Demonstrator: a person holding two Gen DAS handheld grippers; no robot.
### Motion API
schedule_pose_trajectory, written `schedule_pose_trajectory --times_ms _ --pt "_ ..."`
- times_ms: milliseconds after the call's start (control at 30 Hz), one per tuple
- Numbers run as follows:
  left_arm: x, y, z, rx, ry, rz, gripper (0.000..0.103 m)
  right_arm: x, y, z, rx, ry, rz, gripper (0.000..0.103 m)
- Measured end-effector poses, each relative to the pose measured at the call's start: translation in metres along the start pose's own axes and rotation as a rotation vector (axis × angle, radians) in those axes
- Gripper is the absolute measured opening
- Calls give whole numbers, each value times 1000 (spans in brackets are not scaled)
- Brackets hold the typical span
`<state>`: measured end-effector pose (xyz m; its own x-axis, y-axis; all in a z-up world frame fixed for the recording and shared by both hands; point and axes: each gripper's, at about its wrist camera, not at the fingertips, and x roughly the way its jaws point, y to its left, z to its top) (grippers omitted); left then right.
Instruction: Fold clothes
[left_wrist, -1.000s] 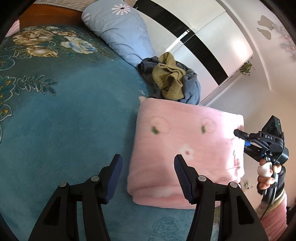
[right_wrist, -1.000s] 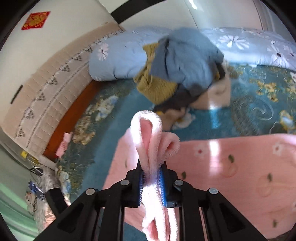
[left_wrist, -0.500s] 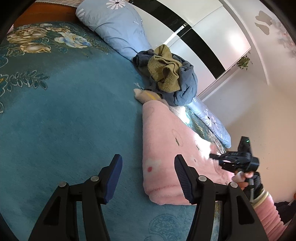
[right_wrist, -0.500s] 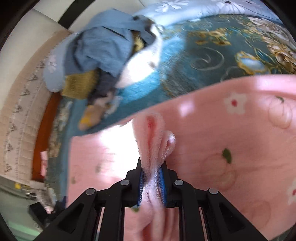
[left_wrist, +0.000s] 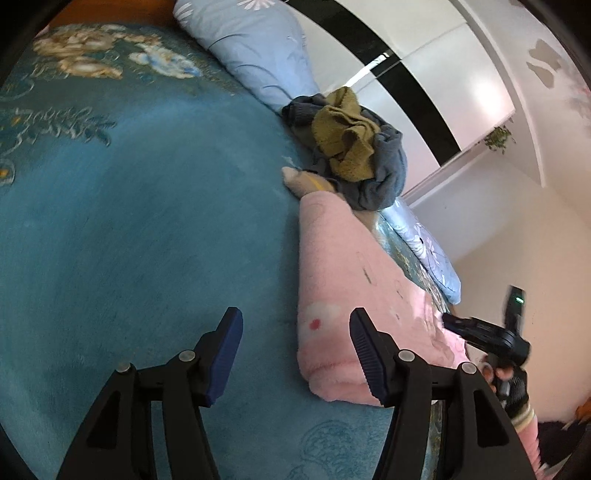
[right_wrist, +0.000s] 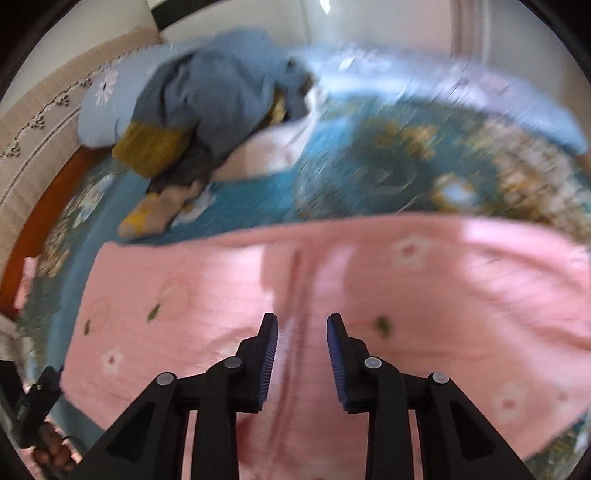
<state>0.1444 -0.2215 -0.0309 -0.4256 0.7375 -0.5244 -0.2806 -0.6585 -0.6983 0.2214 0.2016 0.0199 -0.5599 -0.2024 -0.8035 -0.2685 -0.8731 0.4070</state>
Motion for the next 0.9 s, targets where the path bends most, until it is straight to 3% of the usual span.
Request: schedule_pose_trajectory --times_ms 100,167,267,467,667,900 --pt "0 3 -3 -51 10 -55 62 -10 13 -13 -62 -27 30 42" --pt "4 1 -2 -66 27 -45 62 -17 21 -21 -104 -45 50 48" --pt "10 -3 2 -85 57 -10 62 -25 30 -33 -153 -67 78 48" --pt "28 -11 20 -76 127 50 63 -14 -9 -40 -43 -53 112 47" --pt "76 -10 36 -158 245 24 63 -27 -16 -41 -19 -159 110 48" --pt "92 -11 40 -196 268 -11 57 -34 -23 -36 30 -233 152 49"
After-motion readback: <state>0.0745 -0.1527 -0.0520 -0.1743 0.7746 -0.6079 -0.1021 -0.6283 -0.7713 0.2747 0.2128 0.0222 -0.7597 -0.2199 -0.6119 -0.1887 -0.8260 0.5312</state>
